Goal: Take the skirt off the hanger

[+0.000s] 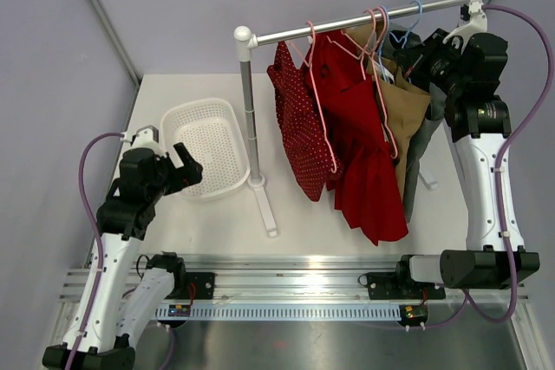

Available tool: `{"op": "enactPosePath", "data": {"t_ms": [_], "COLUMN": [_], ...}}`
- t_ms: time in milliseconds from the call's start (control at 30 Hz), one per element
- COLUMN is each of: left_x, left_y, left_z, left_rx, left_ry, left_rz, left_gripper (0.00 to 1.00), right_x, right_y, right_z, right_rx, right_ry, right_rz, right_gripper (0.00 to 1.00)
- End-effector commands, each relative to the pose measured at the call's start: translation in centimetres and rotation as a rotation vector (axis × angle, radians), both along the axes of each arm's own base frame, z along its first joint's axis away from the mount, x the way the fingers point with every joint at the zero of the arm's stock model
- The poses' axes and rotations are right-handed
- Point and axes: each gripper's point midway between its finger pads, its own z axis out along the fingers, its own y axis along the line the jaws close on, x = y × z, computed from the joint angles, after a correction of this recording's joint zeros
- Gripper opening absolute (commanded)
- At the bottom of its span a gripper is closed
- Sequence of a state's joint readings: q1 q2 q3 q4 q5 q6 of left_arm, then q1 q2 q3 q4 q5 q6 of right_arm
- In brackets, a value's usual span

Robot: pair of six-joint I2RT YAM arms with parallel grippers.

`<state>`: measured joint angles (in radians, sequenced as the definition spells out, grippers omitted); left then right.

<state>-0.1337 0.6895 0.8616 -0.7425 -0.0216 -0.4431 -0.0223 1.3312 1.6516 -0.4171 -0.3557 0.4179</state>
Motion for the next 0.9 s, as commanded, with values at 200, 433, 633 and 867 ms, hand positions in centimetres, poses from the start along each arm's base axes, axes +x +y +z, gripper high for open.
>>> {"op": "enactPosePath", "data": {"t_ms": [200,433,633,867], "left_x": [0.5,2.1,-0.2,-8.4], "left_y": [-0.3,-5.7,-20.6,-41.4], "left_z": [2.6,12.4,20.6,20.2], "left_rx": [0.0,0.054,0.072,-0.033], "left_ry": [-0.111,-0.238,-0.362,-0.402], "left_rz": [-0.018,-0.114,-0.511,-0.993], "left_gripper": [0.99,0.99,0.99,0.99], "right_x": [-3.9,-6.1,-8.1,-10.1], "right_y": [-2.1,-3.5,-4.4,-5.5], "right_z": [8.8,10.2,7.4,5.0], "right_rx": [-0.106,-0.138,-0.127,-0.095], "right_ry": [-0.247,-0.259,-0.194,-0.077], "right_rz": [-0.131,-0.206,-0.257,-0.331], "right_gripper": [0.0,0.0,0.0,0.0]}}
